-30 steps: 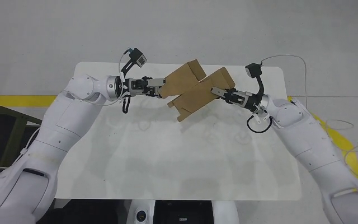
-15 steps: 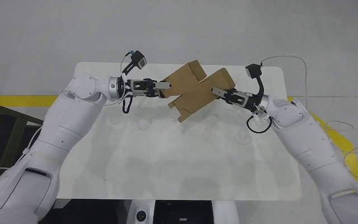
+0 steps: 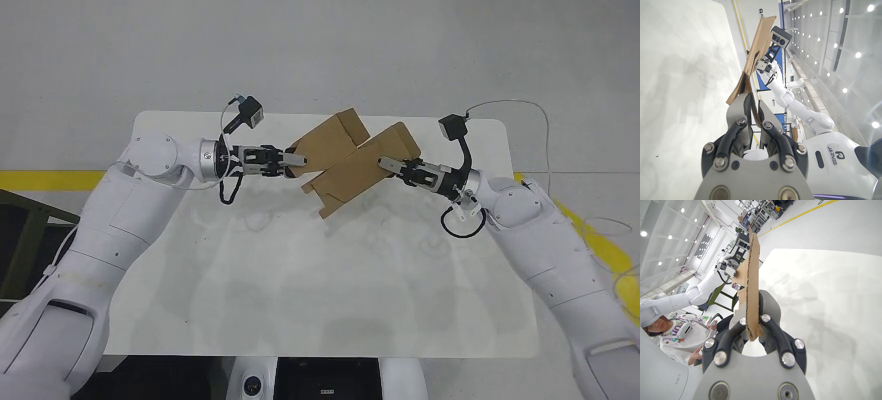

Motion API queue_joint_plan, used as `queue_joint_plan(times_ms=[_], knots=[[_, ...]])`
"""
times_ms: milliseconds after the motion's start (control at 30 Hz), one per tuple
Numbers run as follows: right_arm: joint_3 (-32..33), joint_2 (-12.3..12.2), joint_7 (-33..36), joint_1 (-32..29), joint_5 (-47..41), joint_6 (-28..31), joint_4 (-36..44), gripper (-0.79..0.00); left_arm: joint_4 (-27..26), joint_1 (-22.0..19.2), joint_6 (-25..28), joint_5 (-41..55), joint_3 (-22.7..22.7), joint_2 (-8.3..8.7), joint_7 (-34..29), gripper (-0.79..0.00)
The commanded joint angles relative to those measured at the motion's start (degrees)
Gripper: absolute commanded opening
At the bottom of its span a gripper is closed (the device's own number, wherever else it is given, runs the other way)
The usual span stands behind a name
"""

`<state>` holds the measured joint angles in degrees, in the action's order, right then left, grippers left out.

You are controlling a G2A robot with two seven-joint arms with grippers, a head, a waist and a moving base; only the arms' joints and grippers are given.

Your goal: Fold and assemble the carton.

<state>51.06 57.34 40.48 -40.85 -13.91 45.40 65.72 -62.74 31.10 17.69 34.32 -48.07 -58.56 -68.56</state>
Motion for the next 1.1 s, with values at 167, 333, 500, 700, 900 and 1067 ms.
queue_joint_plan(times_ms=[167,333,500,700,900,1067], knots=[[0.7,0.3,0.4,-0.2,0.5,-0.3,0.0,-0.785,1.0,-0.1,-1.0,-0.7,-0.1,-0.50,-0.5,-0.680],[1.0,0.5,0.6,-0.3,0.7,-0.5,0.0,-0.785,1.3,-0.1,-1.0,-0.9,-0.3,-0.84,-1.0,-0.573],[1.3,0.7,0.9,-0.3,1.1,-0.6,-0.1,-0.785,1.7,-0.2,-1.0,-1.0,-0.6,-1.15,-1.4,-0.754],[1.6,1.0,1.0,-0.5,1.5,-0.8,-0.5,-0.573,2.2,-0.3,-0.6,-1.2,-1.1,-1.47,-1.8,-0.785],[4.0,0.6,-0.1,-0.5,4.2,-0.9,-2.5,0.000,1.7,-0.4,-0.1,-1.3,-2.3,-1.45,-3.6,-0.785],[7.3,-0.5,0.3,-1.3,7.2,0.9,-1.6,0.000,0.9,-1.0,0.0,-2.8,-3.0,-1.20,-7.2,-0.785]])
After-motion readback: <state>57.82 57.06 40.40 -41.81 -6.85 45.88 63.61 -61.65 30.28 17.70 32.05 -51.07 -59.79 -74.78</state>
